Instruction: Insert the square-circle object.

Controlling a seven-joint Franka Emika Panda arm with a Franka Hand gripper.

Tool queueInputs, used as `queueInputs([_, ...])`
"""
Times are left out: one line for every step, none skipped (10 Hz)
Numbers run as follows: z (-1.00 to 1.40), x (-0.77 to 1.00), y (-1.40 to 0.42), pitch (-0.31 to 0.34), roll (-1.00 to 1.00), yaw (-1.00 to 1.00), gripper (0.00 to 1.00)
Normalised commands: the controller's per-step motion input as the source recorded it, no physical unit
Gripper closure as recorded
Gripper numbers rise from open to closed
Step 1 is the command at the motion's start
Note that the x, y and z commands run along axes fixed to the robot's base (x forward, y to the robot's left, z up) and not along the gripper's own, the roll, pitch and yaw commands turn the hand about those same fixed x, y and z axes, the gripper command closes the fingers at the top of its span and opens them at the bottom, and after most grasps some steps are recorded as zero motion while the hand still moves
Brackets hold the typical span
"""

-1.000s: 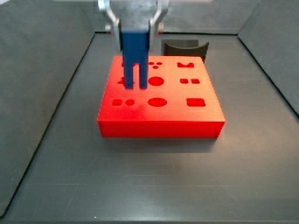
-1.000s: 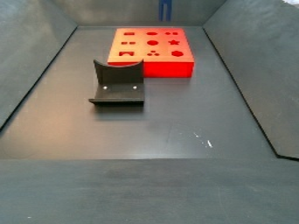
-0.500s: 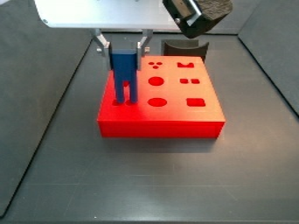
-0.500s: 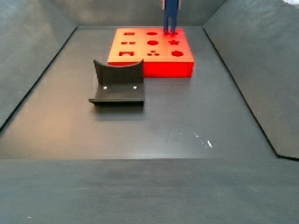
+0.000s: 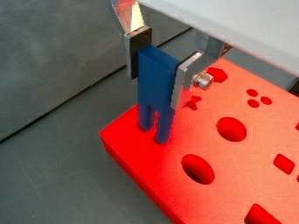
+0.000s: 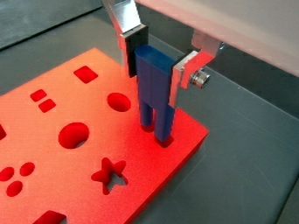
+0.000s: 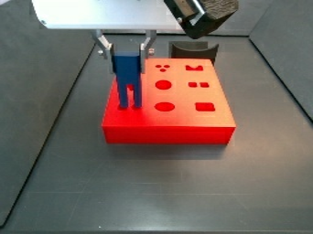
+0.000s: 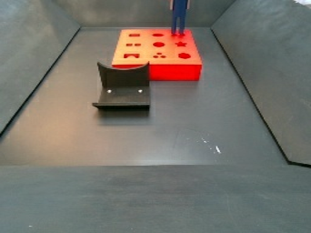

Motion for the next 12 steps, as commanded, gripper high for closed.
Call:
queueInputs([-0.21,-0.05,0.00,-0.137,0.00,0.00,1.00])
queueInputs([-0.15,-0.09,0.00,-0.116,0.00,0.00,1.00])
queueInputs([-0.17,-0.05,0.00,-0.133,0.00,0.00,1.00])
queueInputs([-0.22,0.00,0.00,-0.120,0.00,0.00,1.00])
queueInputs([-0.24,0.00,0.07,-0.076,0.02,0.05,1.00])
queueInputs([-0.23,0.00,0.07,-0.050,0.06,0.04,1.00])
queueInputs([-0.29,0.00,0.00,-0.076,0.04,0.03,1.00])
queueInputs([-0.36,0.00,-0.05,-0.040,0.18,0.02,1.00])
queueInputs([-0.36,0.00,-0.15,0.000,0.31,0.01,1.00])
queueInputs([-0.53,0.00,-0.11,-0.023,0.22,0.00,1.00])
queueInputs([-0.68,0.00,-0.10,-0.123,0.17,0.00,1.00])
queueInputs([-0.69,0.03,-0.07,-0.079,0.17,0.00,1.00])
